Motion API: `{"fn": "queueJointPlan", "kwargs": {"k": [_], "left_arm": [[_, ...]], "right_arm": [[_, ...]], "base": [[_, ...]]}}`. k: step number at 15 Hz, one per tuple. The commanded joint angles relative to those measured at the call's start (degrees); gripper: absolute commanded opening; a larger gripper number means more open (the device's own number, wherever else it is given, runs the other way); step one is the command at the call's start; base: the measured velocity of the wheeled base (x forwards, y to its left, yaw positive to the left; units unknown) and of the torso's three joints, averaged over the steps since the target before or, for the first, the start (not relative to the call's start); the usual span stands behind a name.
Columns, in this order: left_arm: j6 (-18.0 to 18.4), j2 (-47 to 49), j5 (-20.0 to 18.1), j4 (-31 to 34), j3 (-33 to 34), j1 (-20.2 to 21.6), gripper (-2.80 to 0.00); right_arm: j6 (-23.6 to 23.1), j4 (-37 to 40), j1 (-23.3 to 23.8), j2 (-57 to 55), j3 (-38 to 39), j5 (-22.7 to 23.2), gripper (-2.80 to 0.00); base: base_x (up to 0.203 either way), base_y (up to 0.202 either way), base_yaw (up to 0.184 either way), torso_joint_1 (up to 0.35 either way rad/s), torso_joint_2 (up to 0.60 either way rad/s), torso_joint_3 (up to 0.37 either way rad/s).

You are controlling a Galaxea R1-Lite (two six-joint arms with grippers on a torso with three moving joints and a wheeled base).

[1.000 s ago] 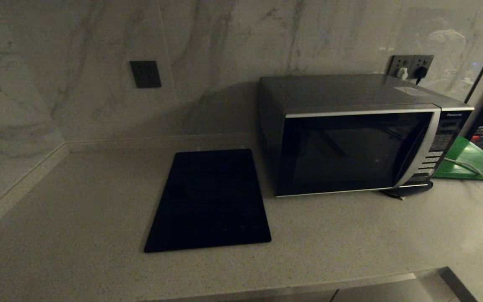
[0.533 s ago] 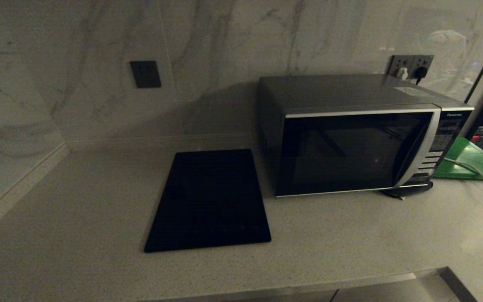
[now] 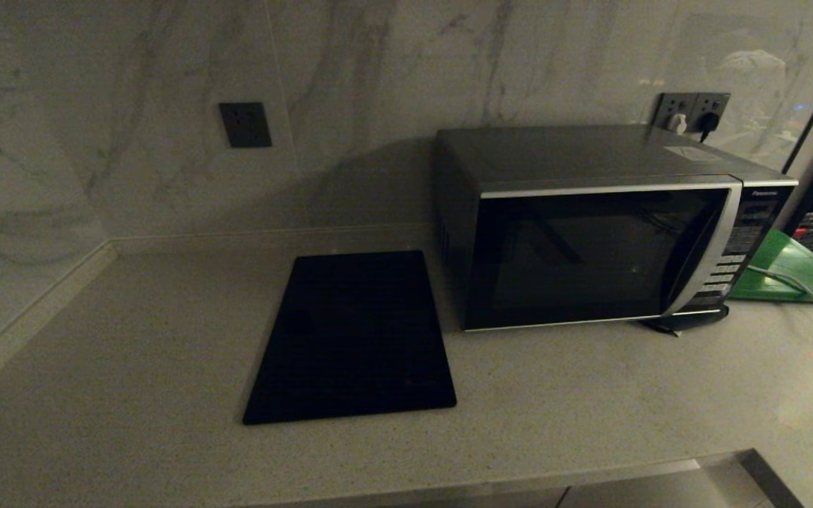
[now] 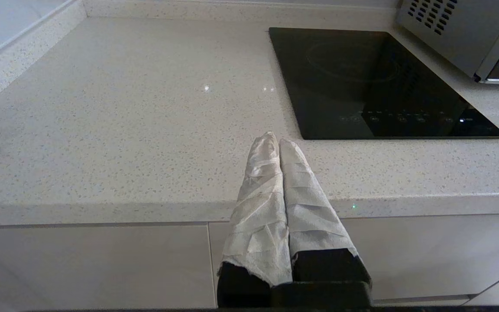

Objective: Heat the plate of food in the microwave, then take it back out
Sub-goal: Open the microwave oven

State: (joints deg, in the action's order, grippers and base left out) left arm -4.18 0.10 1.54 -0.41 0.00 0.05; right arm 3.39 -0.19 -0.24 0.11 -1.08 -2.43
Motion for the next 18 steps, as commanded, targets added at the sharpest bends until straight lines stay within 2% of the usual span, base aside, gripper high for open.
{"fn": "queueJointPlan", "kwargs": {"k": [1, 7, 10, 18], "left_arm": [[-0.04, -0.01, 0.05, -0.02, 0.00, 0.04, -2.80], [-0.04, -0.01, 0.05, -0.02, 0.00, 0.04, -2.80], [-0.04, -0.01, 0.05, -0.02, 0.00, 0.04, -2.80], [-0.04, -0.01, 0.05, -0.02, 0.00, 0.04, -2.80]], "right_arm": [[-0.23, -0.86, -0.02, -0.15, 1.26, 0.33, -2.80], [0.03, 0.69, -0.02, -0.20, 1.26, 0.34, -2.80], [4.32, 0.63, -0.02, -0.20, 1.26, -0.19, -2.80], [4.52, 0.55, -0.02, -0.17, 1.17, -0.12, -2.80]], "base": [[0.000, 0.000, 0.000, 0.000, 0.00, 0.000], [0.000, 0.000, 0.000, 0.000, 0.00, 0.000], [0.000, 0.000, 0.000, 0.000, 0.00, 0.000], [0.000, 0.000, 0.000, 0.000, 0.00, 0.000]]}}
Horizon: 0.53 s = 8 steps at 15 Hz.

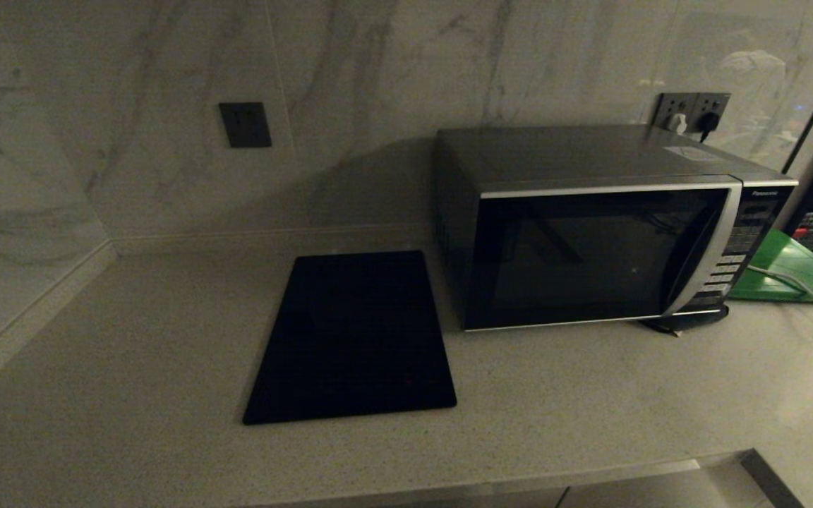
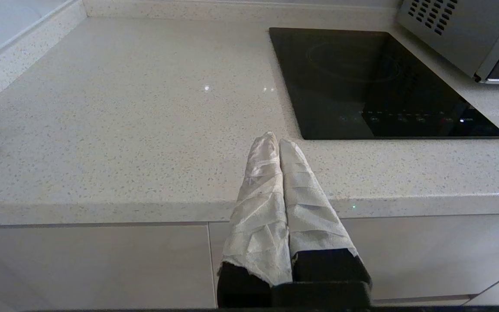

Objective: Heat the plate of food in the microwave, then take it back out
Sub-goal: Open the microwave oven

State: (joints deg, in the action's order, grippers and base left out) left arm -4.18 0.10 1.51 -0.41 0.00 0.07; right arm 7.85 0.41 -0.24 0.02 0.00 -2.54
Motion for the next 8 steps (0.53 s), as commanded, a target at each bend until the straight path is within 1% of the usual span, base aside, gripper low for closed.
{"fn": "queueJointPlan", "kwargs": {"k": [1, 8], "left_arm": [[-0.04, -0.01, 0.07, -0.02, 0.00, 0.01, -2.80], [-0.04, -0.01, 0.07, -0.02, 0.00, 0.01, -2.80]], "right_arm": [[0.06, 0.03, -0.02, -0.11, 0.12, -0.01, -2.80], [0.06, -0.03, -0.02, -0.03, 0.09, -0.01, -2.80]], "base": [[0.000, 0.000, 0.000, 0.000, 0.00, 0.000], [0.000, 0.000, 0.000, 0.000, 0.00, 0.000]]}}
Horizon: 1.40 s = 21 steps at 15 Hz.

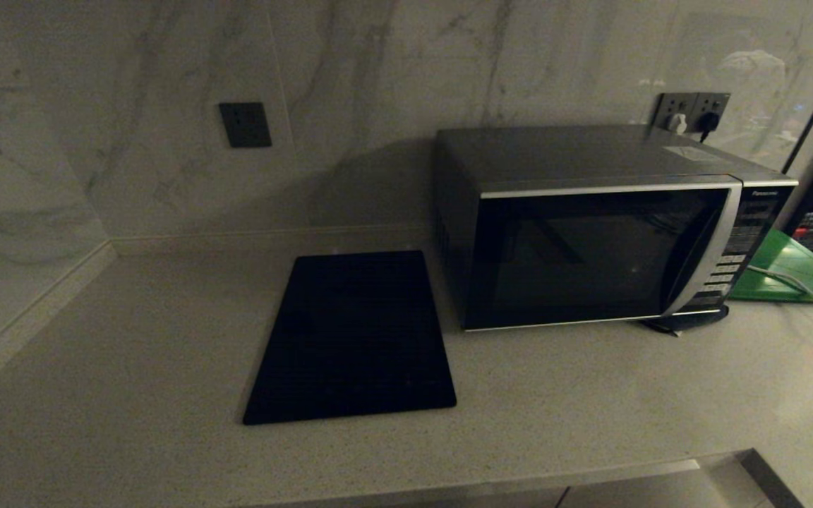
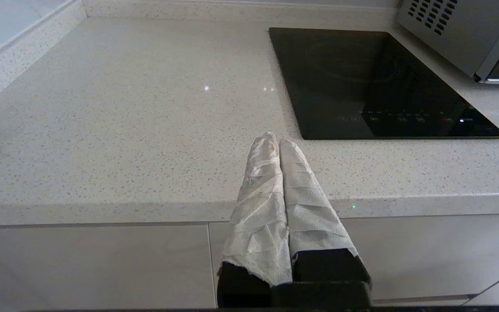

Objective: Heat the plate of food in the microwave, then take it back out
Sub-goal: Open the microwave oven

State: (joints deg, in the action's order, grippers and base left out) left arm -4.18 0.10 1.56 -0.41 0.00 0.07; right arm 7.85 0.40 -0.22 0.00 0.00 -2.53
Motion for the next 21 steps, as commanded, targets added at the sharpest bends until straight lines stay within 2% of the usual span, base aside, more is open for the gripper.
{"fn": "queueJointPlan", "kwargs": {"k": [1, 21], "left_arm": [[-0.04, -0.01, 0.02, -0.02, 0.00, 0.01, -2.80], [-0.04, -0.01, 0.02, -0.02, 0.00, 0.01, -2.80]], "right_arm": [[0.06, 0.00, -0.04, -0.09, 0.17, -0.01, -2.80], [0.06, 0.04, -0.04, -0.09, 0.09, -0.01, -2.80]], "base": [[0.000, 0.000, 0.000, 0.000, 0.00, 0.000], [0.000, 0.000, 0.000, 0.000, 0.00, 0.000]]}}
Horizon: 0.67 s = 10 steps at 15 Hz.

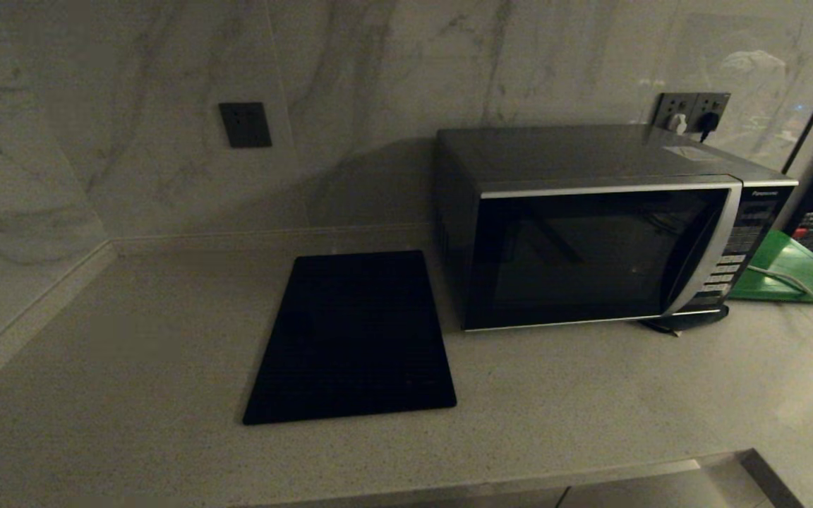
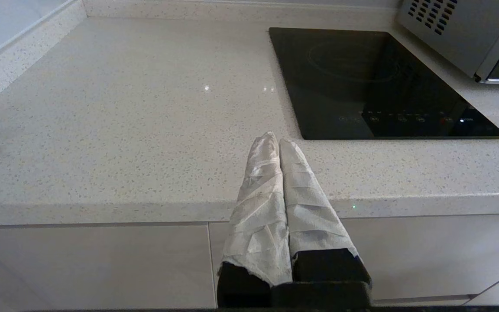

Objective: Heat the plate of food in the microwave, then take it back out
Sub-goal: Open the microwave oven

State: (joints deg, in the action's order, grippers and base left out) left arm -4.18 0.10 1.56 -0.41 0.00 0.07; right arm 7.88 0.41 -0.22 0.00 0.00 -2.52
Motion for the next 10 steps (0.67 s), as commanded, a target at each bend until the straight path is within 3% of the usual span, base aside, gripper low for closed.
{"fn": "queueJointPlan", "kwargs": {"k": [1, 10], "left_arm": [[-0.04, -0.01, 0.02, -0.02, 0.00, 0.01, -2.80], [-0.04, -0.01, 0.02, -0.02, 0.00, 0.01, -2.80]], "right_arm": [[0.04, 0.00, -0.04, -0.03, 0.09, -0.03, -2.80], [0.04, 0.02, -0.04, -0.09, 0.13, -0.03, -2.80]], "base": [[0.000, 0.000, 0.000, 0.000, 0.00, 0.000], [0.000, 0.000, 0.000, 0.000, 0.00, 0.000]]}}
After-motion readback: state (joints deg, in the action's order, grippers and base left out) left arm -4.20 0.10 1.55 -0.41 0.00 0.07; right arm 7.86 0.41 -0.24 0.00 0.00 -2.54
